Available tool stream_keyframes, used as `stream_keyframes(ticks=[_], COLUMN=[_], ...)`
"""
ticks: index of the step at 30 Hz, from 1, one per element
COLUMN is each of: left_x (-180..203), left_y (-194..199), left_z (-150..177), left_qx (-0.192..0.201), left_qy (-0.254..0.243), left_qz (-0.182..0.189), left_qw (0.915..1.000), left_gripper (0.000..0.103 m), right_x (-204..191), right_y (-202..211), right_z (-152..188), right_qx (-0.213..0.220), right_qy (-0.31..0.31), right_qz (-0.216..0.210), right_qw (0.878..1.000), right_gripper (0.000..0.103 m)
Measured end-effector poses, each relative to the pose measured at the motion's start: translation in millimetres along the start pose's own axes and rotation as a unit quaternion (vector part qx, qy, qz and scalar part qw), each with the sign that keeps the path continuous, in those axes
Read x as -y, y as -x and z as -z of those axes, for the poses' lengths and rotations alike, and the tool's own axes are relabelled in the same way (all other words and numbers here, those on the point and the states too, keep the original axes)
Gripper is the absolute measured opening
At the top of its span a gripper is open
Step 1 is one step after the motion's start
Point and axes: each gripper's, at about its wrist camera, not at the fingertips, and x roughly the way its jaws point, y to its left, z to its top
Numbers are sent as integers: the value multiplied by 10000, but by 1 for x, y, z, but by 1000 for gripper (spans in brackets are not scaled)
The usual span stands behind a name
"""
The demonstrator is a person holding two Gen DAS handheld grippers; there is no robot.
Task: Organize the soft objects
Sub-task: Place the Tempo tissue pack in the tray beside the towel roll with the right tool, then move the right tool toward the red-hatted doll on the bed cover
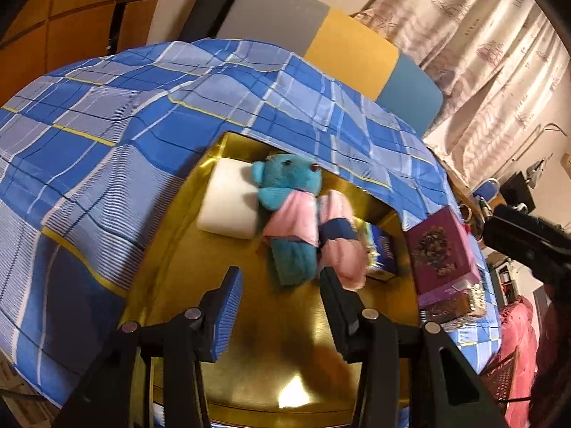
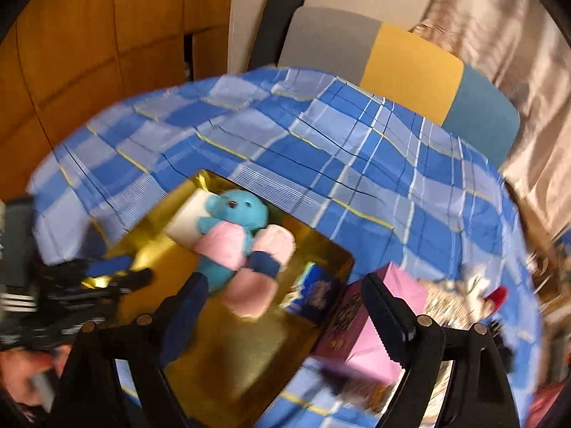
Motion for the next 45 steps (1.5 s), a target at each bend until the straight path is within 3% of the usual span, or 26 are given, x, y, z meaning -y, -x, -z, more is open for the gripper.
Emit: stream_keyframes(ticks=[8, 17, 21, 26, 31, 35, 38, 45], left_x=[32, 58, 72, 97, 124, 144, 154, 182], left_y=[-1, -4, -1, 3, 6, 2, 4, 6], left_z=[15, 34, 42, 49, 56, 58, 56, 49], left_qx=[61, -22, -27, -51, -87, -215, -214, -241], left_qy=[-378, -547, -618, -789, -995, -1181, -1243, -1468], left_qz=[324, 259, 441, 906, 1206, 1146, 1191, 1146], left_qw=[9987, 9982, 9971, 9927, 9877, 9861, 9848, 9822], left_gripper=[45, 45, 45, 45, 45, 45, 45, 45], right_x=[33, 100, 143, 210, 267, 297, 316, 349], right_y=[47, 75, 89, 94, 71, 52, 36, -8], right_z=[36, 74, 99, 143, 193, 219, 227, 203], right_qx=[497, 732, 877, 839, 488, 457, 445, 366], right_qy=[-719, -1605, -2104, -2940, -3480, -3669, -3742, -3451], right_qz=[-112, -19, 294, 667, 970, 973, 863, 979], right_qw=[9961, 9843, 9732, 9498, 9312, 9240, 9223, 9327], right_gripper=[88, 88, 88, 88, 88, 87, 85, 85])
